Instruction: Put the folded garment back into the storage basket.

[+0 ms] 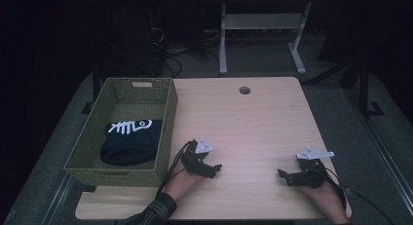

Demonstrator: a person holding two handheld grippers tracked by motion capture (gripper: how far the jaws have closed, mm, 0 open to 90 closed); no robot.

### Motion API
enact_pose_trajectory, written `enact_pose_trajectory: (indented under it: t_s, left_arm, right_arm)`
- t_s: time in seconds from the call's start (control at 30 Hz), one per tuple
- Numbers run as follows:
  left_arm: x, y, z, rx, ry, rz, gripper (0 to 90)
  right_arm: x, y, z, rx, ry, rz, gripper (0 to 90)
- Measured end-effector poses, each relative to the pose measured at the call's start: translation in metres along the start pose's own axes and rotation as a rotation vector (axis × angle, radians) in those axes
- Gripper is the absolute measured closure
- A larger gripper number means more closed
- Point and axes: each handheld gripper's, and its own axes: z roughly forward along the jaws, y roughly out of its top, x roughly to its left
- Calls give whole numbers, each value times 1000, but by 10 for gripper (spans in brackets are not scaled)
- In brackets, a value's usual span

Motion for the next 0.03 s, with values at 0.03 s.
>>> enact_pose_trajectory:
  t_s: [0.03]
  left_arm:
    - [0, 0, 0, 0, 0, 0, 128]
  right_arm:
    - [0, 0, 0, 0, 0, 0, 74]
